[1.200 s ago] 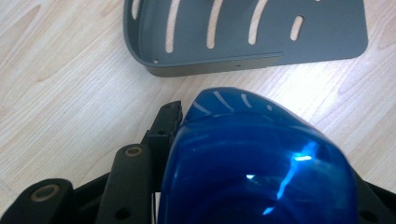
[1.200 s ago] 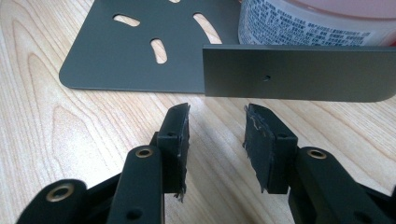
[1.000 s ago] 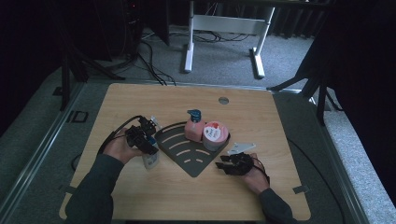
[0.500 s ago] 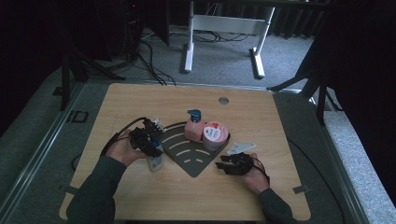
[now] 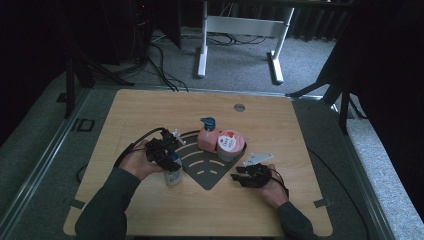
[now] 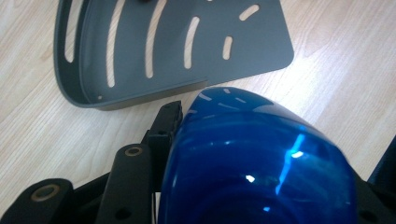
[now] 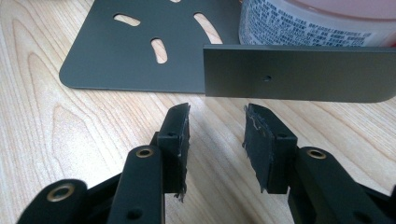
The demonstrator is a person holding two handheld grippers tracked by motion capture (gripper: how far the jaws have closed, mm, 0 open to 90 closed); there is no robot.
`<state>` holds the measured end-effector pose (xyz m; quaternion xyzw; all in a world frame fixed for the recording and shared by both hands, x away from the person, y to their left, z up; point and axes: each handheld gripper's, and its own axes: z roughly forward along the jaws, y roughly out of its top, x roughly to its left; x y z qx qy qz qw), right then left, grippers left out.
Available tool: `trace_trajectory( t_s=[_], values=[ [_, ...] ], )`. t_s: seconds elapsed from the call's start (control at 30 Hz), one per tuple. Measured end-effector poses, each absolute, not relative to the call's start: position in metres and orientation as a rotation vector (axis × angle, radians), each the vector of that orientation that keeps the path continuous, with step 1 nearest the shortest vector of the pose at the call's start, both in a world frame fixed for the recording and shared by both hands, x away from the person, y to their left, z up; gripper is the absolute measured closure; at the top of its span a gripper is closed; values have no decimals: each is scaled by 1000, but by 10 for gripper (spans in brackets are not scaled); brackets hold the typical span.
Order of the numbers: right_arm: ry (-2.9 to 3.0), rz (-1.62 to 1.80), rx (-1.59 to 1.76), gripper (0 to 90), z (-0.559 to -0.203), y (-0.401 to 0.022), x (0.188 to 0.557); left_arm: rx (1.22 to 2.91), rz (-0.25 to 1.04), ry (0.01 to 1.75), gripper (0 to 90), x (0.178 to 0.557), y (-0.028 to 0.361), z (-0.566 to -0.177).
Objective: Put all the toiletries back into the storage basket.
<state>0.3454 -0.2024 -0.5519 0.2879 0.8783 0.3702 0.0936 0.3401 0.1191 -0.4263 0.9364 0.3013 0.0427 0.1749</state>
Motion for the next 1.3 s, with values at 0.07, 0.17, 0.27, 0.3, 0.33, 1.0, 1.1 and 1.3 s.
trace_trajectory(
  t_s=[0.07,0.17,0.27,0.3,0.33,1.0,1.1,1.3],
  values=[
    [2605,1098,854,600,-552,-202,345,2662,117,837,555,340,116,-426],
    [2606,1099,854,600,-552,-202,345,2659,119,819,555,339,112,-426],
    [2605,1097,854,600,-552,-202,345,2662,103,807,555,340,108,-426],
    [2604,1098,855,600,-552,-202,345,2665,103,807,555,340,106,-426],
    [2604,1098,855,600,-552,-202,345,2665,103,807,555,340,106,-426],
    [2607,1103,857,602,-552,-203,345,2677,79,714,556,343,79,-422],
    [2606,1102,856,602,-552,-203,345,2673,78,705,555,344,74,-422],
    [2607,1103,857,602,-552,-203,345,2673,83,679,555,347,63,-420]
  ],
)
